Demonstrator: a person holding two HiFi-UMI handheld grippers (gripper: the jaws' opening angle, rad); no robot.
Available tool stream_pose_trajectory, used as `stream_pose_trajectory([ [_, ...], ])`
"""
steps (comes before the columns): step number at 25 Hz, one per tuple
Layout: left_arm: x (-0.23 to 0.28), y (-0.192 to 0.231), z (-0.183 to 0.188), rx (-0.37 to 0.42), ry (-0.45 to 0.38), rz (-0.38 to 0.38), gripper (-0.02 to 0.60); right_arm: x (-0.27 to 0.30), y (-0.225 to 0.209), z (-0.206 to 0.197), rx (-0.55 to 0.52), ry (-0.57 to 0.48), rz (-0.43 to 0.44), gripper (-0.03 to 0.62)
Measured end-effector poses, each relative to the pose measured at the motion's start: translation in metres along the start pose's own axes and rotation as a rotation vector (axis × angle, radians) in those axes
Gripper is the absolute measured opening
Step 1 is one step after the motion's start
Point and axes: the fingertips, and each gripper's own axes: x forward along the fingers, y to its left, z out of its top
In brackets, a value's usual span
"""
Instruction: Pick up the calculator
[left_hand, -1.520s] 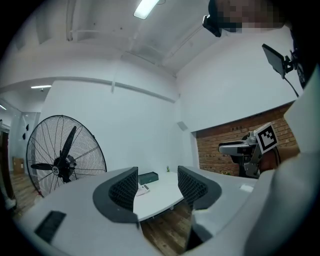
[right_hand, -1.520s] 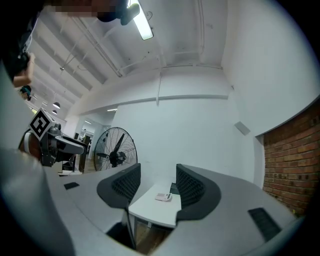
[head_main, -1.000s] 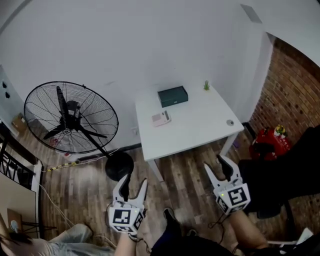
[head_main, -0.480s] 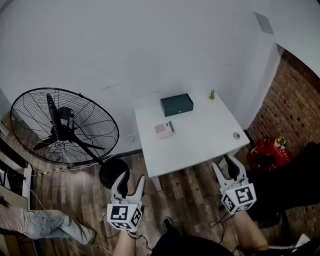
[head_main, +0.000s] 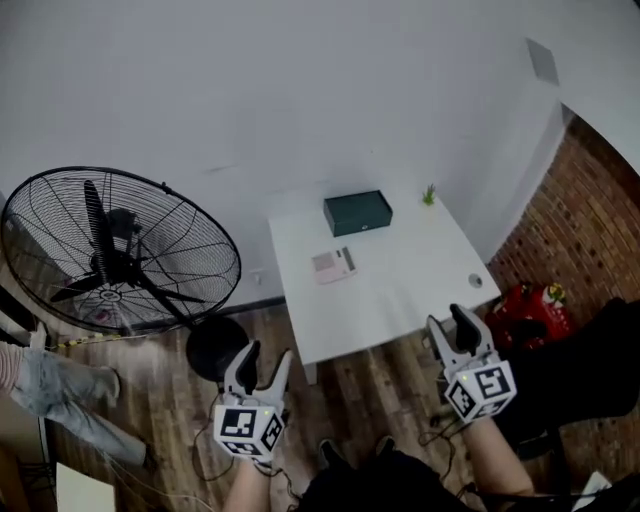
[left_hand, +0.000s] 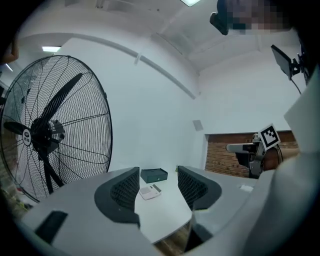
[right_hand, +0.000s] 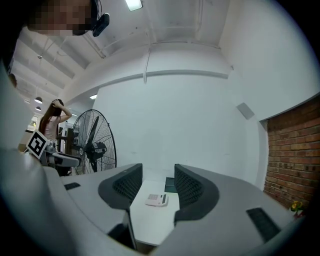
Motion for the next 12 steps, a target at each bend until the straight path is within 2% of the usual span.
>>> stream_pose_trajectory([
  [12,0.046,0.022,0.003,-0.001,0.018,0.001,0.236,0.075,-0.010,-0.019,0.075,0.027,0.057,0.199],
])
